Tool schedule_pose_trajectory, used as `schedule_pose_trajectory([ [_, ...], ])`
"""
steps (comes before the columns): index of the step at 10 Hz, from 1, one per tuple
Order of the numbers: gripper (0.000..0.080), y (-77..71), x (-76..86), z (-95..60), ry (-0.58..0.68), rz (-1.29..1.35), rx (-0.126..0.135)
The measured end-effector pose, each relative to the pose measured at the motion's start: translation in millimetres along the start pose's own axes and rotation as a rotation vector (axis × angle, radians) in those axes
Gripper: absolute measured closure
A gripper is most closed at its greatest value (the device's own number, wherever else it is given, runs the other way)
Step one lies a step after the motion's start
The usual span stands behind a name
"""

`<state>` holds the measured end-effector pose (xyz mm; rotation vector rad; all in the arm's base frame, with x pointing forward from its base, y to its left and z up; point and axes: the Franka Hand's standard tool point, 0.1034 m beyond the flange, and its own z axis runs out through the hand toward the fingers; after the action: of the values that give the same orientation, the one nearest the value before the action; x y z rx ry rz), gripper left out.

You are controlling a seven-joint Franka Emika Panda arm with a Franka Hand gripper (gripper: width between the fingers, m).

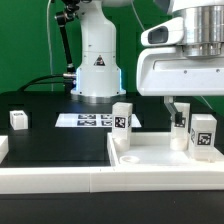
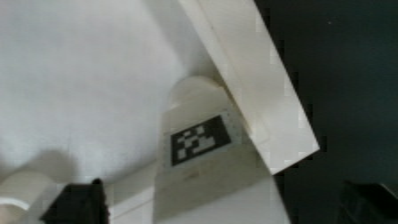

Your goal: Assemble square table

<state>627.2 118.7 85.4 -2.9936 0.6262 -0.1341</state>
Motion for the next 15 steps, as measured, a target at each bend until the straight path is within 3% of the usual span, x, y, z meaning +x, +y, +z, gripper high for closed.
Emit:
schedule_pose_trajectory([
  [5, 0.0151, 1.3, 1.1, -0.3, 0.006, -0.256, -0.032],
  [6, 0.0278, 1.9, 1.3, -0.1, 0.006, -0.257, -0.032],
  [7, 0.0278, 2.0, 1.3, 0.0, 0.006, -0.255, -0.033],
  [9, 0.0512, 2.0, 1.2, 0.1, 0.007, -0.217, -0.032],
  [12, 0.0511, 2.0, 0.9, 0.4, 0.008, -0.063, -0.03],
  [15, 0.0511, 2.5, 0.5, 0.8, 0.014, 0.253, -0.029],
])
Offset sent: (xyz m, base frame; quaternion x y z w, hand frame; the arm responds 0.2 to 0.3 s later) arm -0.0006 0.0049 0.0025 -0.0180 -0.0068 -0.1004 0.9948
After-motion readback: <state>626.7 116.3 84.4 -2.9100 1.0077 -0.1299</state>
